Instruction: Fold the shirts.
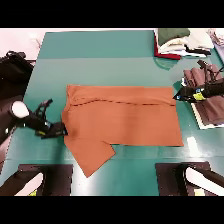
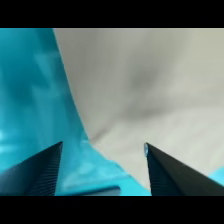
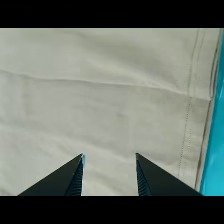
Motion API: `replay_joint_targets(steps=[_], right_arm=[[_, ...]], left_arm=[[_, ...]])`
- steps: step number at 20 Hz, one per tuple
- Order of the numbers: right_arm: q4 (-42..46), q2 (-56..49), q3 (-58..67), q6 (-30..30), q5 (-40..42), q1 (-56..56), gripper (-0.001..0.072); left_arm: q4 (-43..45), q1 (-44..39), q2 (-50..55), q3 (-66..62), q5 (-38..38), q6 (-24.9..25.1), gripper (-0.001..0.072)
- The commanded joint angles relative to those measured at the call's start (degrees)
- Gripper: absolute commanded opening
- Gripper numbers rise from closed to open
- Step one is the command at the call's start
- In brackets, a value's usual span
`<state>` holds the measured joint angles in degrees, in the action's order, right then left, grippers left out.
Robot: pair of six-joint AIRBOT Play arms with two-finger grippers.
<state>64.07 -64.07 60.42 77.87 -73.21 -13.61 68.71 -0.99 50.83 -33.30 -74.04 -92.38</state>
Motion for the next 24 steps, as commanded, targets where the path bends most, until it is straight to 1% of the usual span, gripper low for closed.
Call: replay_joint_targets(steps=[1, 5, 6, 7, 9, 10, 11, 12, 13, 15, 18, 19, 20, 23, 24], right_arm=[[-0.13, 3.19, -1.70, 0.04, 1.68, -0.02, 0.0379], [-0.13, 3.48, -1.70, 0.07, 0.92, -0.02, 0.0379], [-0.15, 3.48, -1.70, 0.09, 1.03, -0.02, 0.0379], [-0.15, 3.48, -1.70, 0.09, 1.05, -0.02, 0.0378], [-0.13, 3.48, -1.70, 0.11, 0.90, -0.04, 0.0379], [-0.11, 3.48, -1.70, 0.11, 0.50, -0.04, 0.0379], [0.13, 3.48, -1.70, 0.09, -0.35, -0.09, 0.0379], [0.85, 3.48, -1.73, 0.07, -1.49, -0.46, 0.0379], [2.01, 3.48, -1.73, 0.07, -2.91, -1.20, 0.0379], [5.25, 3.78, -3.13, 0.07, -6.25, -3.80, 0.0379], [10.67, 6.93, -12.92, 0.04, -8.41, -11.61, 0.0380], [11.85, 8.02, -16.90, 0.04, -8.44, -14.88, 0.0410], [12.46, 8.83, -20.87, 0.04, -8.44, -18.73, 0.0495], [11.96, 8.17, -29.22, 0.02, -8.31, -27.21, 0.0500], [11.93, 7.45, -31.17, 0.02, -7.96, -28.33, 0.0473]], left_arm=[[-7.15, 0.04, -7.61, 10.45, 1.81, -0.59, 0.0600], [-12.61, 0.02, -7.74, 14.78, 7.78, -0.07, 0.0600], [-14.27, 0.02, -7.74, 15.32, 9.14, 0.61, 0.0599], [-16.55, 0.02, -7.74, 15.65, 10.40, 2.47, 0.0599], [-17.94, 0.02, -7.74, 15.67, 11.26, 3.06, 0.0598], [-17.94, 0.04, -7.74, 15.67, 10.97, 3.08, 0.0488], [-18.01, 0.04, -7.74, 15.63, 10.45, 3.63, 0.0288], [-18.23, 0.04, -7.74, 15.61, 10.08, 4.39, 0.0131], [-18.27, 0.04, -7.74, 15.43, 9.79, 5.20, 0.0025], [-17.84, 0.04, -7.74, 14.14, 7.67, 6.03, 0.0024], [-15.43, 0.04, -7.74, 11.52, 5.29, 6.99, 0.0024], [-14.93, 0.04, -7.74, 10.91, 5.20, 7.10, 0.0024], [-14.93, 0.04, -7.74, 10.54, 5.40, 7.37, 0.0024], [-14.91, 0.04, -7.74, 10.34, 6.01, 7.37, 0.0024], [-14.91, 0.04, -7.74, 10.34, 5.97, 7.37, 0.0025]])
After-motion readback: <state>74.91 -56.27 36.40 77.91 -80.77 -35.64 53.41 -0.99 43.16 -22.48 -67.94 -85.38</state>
